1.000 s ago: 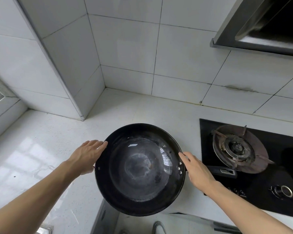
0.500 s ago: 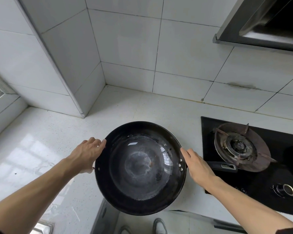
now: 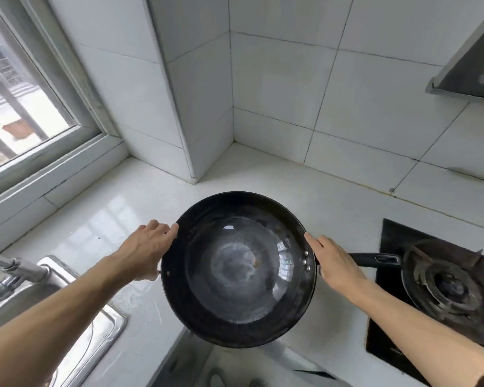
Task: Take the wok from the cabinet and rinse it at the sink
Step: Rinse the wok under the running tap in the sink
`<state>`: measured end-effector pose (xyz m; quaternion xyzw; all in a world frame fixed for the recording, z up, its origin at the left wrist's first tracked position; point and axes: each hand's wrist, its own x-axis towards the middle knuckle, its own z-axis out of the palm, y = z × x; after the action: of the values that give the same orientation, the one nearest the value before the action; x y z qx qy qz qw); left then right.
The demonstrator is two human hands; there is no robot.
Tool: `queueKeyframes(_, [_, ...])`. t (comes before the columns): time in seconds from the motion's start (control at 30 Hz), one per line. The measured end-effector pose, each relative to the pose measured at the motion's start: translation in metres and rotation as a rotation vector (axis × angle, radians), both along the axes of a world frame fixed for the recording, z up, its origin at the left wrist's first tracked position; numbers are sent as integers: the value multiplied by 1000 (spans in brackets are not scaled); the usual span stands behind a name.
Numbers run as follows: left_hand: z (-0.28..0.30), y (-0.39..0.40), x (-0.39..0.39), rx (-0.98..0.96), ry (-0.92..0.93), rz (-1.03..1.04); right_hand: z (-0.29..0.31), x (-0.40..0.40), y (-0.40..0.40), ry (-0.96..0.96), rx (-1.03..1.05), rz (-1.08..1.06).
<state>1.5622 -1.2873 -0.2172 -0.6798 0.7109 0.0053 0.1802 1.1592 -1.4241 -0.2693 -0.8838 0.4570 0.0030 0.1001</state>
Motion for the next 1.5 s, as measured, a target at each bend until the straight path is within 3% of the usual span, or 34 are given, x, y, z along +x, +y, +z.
queueKeyframes(0.37, [19, 165, -12, 26, 68, 416, 21, 91, -4, -98, -64, 471])
queueKeyframes(0.57, [32, 259, -24, -29, 61, 653, 25, 158, 33, -131, -76, 695])
queueKeyframes(0.97, [30, 414, -19, 52, 67, 1014, 19, 279, 132, -128, -36, 1027])
queueKeyframes(1.17, [9, 464, 18, 31, 101, 1062, 21, 329, 178, -134, -66, 1101])
queueKeyframes(1.5, [-20, 525, 130, -15, 116, 1013, 17, 414, 241, -131, -99, 1047])
